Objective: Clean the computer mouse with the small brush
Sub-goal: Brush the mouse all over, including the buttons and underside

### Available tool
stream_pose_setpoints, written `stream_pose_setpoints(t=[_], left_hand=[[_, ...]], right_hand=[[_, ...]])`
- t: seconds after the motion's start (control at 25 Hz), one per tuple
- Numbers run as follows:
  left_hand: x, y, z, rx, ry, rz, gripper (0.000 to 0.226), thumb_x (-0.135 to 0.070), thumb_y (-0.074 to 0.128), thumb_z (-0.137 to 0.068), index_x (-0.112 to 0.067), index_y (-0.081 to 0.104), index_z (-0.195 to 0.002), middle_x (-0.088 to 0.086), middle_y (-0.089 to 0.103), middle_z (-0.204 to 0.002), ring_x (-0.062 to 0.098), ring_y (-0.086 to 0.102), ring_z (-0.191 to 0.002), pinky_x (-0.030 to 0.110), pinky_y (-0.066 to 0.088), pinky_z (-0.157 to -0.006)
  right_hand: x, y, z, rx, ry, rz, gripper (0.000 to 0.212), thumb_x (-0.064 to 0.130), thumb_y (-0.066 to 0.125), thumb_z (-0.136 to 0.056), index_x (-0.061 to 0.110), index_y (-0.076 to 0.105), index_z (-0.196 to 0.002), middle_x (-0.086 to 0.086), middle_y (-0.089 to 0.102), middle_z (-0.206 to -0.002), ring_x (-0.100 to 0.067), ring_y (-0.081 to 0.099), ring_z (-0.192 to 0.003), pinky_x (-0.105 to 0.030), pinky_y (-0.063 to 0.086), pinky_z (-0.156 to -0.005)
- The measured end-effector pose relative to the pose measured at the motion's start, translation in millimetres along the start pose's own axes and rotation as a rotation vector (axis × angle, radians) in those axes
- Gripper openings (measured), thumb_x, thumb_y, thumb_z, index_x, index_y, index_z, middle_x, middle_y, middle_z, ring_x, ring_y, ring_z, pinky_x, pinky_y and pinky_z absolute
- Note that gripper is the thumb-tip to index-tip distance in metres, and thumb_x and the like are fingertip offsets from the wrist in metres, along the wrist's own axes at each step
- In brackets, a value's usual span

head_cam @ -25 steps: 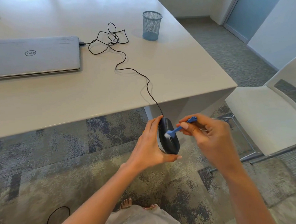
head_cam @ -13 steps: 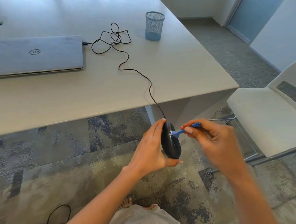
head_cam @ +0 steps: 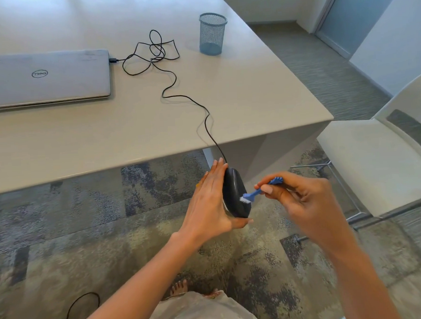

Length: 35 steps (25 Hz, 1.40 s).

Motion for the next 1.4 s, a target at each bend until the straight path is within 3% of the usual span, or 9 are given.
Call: stream_pose_setpoints(t=[0.08,0.28,0.44,0.56,0.8,0.92,1.0,1.16,1.4], left_hand=[[-0.7,1.8,-0.3,-0.003,0.002,0.002,0.137,-0.07,0.083,-0.055,-0.021,0.007,-0.158,-0.005,0.003,-0.166,-0.001,-0.001,-0.147,0.03,0.011,-0.119],[0.4,5.1,-3.2,-0.011,-0.023,0.052,0.138,-0.074,0.081,-0.055,-0.023,0.005,-0.158,-0.01,0.0,-0.166,0.001,0.003,-0.147,0.028,0.015,-0.118],[10.2,5.4,-1.9,-0.004,-0.045,0.037,0.139,-0.072,0.082,-0.056,-0.021,0.004,-0.158,-0.01,0.0,-0.165,0.004,0.005,-0.147,0.029,0.016,-0.119],[7.1,7.6,-3.0,-0.005,-0.044,0.051,0.139,-0.076,0.08,-0.055,-0.022,0.004,-0.158,-0.017,-0.005,-0.162,0.0,0.004,-0.147,0.024,0.014,-0.117],[13.7,4.0,-3.9,-0.025,-0.083,0.088,0.138,-0.076,0.081,-0.054,-0.021,0.008,-0.158,-0.009,0.008,-0.165,0.008,0.013,-0.149,0.027,0.02,-0.116],[14.3,3.9,-4.3,-0.019,-0.08,0.069,0.139,-0.077,0.08,-0.053,-0.02,0.009,-0.158,-0.011,0.01,-0.164,0.004,0.013,-0.146,0.025,0.017,-0.114],[9.7,7.2,-5.4,-0.005,-0.077,0.061,0.14,-0.076,0.081,-0.052,-0.021,0.009,-0.158,-0.009,0.012,-0.165,0.009,0.015,-0.148,0.024,0.017,-0.113],[4.9,8.7,-5.7,-0.009,-0.06,0.073,0.139,-0.071,0.084,-0.054,-0.018,0.009,-0.158,-0.004,0.013,-0.165,0.014,0.017,-0.15,0.023,0.018,-0.114],[14.5,7.7,-4.5,-0.007,-0.081,0.046,0.137,-0.074,0.08,-0.055,-0.016,0.011,-0.158,-0.005,0.01,-0.165,0.015,0.016,-0.15,0.026,0.018,-0.115]], right_hand=[[1.8,-5.4,-4.2,-0.087,-0.017,-0.012,0.018,0.032,0.066,-0.092,0.021,0.077,-0.101,0.003,0.076,-0.076,-0.026,0.068,-0.059,-0.049,0.055,-0.053],[3.2,12.6,-4.1,-0.106,-0.032,0.076,0.015,0.008,0.071,-0.091,0.011,0.077,-0.103,0.013,0.068,-0.072,0.0,0.051,-0.048,-0.009,0.035,-0.049],[-0.2,3.5,-1.7,-0.036,-0.062,0.025,0.017,0.03,0.068,-0.091,0.02,0.077,-0.101,0.009,0.071,-0.067,-0.011,0.054,-0.046,-0.025,0.042,-0.041],[-2.8,-0.8,-9.1,-0.162,-0.035,-0.017,0.015,0.018,0.069,-0.093,0.019,0.076,-0.106,0.002,0.073,-0.07,-0.02,0.055,-0.045,-0.037,0.044,-0.04],[-6.9,11.0,4.3,0.016,-0.064,0.029,0.014,0.015,0.073,-0.09,0.017,0.078,-0.103,0.028,0.065,-0.071,0.004,0.057,-0.052,-0.004,0.035,-0.047],[-10.5,0.0,0.9,-0.051,-0.051,-0.047,0.017,0.029,0.068,-0.092,0.024,0.076,-0.106,0.012,0.074,-0.073,-0.014,0.059,-0.048,-0.036,0.047,-0.042],[-5.8,1.8,-7.0,-0.145,-0.075,-0.043,0.018,0.016,0.07,-0.092,0.019,0.075,-0.109,0.003,0.077,-0.081,-0.022,0.065,-0.054,-0.042,0.051,-0.045],[4.0,18.8,-5.5,-0.096,-0.146,0.095,0.024,-0.003,0.072,-0.087,0.01,0.076,-0.108,0.022,0.067,-0.083,0.012,0.057,-0.056,-0.002,0.037,-0.052],[-11.3,17.2,13.1,0.134,-0.038,0.06,0.011,0.016,0.071,-0.091,0.015,0.078,-0.099,0.026,0.063,-0.067,0.004,0.057,-0.052,-0.003,0.033,-0.048]])
Point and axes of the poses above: each hand's wrist, its own z-axis away from the middle knuckle, its own y-axis out of the palm, x = y × z, the point moved 8 cm from there along -z, towards the middle knuckle
